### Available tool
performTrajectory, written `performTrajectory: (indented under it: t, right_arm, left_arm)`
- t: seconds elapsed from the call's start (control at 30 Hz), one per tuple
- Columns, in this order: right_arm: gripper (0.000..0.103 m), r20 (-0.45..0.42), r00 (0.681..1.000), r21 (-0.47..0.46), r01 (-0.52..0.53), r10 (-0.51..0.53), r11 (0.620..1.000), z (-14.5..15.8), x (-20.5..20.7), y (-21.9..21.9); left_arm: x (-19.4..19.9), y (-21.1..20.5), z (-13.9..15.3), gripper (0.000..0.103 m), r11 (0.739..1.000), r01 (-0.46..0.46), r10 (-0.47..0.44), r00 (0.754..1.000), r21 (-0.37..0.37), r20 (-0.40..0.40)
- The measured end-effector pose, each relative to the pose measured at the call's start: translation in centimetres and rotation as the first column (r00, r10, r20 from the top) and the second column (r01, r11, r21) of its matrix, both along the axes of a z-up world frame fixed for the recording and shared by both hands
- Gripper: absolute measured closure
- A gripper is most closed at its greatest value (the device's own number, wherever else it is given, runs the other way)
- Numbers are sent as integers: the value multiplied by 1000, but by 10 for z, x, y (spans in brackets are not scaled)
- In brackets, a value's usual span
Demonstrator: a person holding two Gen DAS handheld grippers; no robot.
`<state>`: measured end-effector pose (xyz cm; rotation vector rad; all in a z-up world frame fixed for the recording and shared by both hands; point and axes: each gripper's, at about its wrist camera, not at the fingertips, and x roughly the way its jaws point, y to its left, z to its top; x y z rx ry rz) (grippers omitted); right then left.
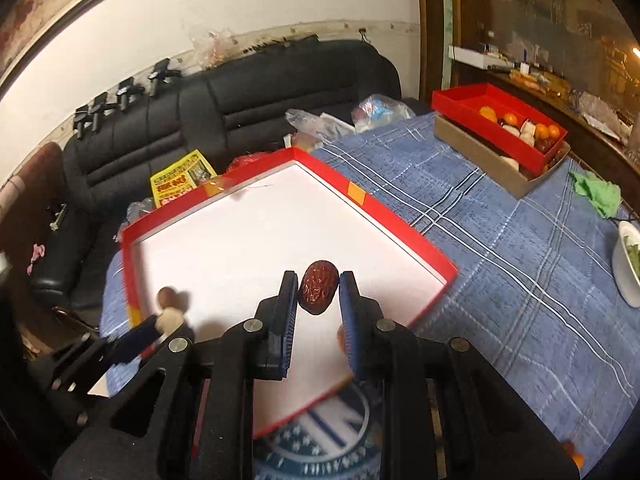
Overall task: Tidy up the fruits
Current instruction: 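Lower the date and pastry into the tray and open both grippers, then grasp the second orange with the right gripper while the left grasps a beige cube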
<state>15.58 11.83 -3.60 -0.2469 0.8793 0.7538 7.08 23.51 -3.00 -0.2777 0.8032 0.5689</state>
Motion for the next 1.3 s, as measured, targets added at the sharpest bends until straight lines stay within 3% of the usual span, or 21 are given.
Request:
performTrajectory:
  t: [0.83,0.93,0.97,1.0,1.03,1.13,1.3]
  right_arm:
    - [81,-122,993,-74,-13,4,997,-49,38,45]
    - [80,-118,993,-93,-14,3,996,-50,37,47]
    - [65,-112,994,-97,-7,-4,995,-50,37,46]
    - [44,-110,994,-99,-4,-7,995,-49,37,46]
    - [38,-110,994,-95,-2,-9,996,-48,37,44]
    - [33,-106,994,-78,5,-13,997,-39,36,35]
    - [32,-72,996,18,55,-54,998,-3,27,-16]
  left_arm:
    - [13,13,-22,79,999,-5,2,998,-52,-59]
    - [11,12,-19,59,998,8,-10,999,-60,-45]
    - [11,12,-18,47,998,5,-8,999,-64,-47]
    - [9,12,-17,44,997,6,-9,999,-71,-41]
    - [7,11,-15,42,997,13,-16,999,-76,-33]
    - [3,9,-10,40,997,10,-13,999,-73,-35]
    - [-24,12,12,37,992,-50,59,995,-113,79]
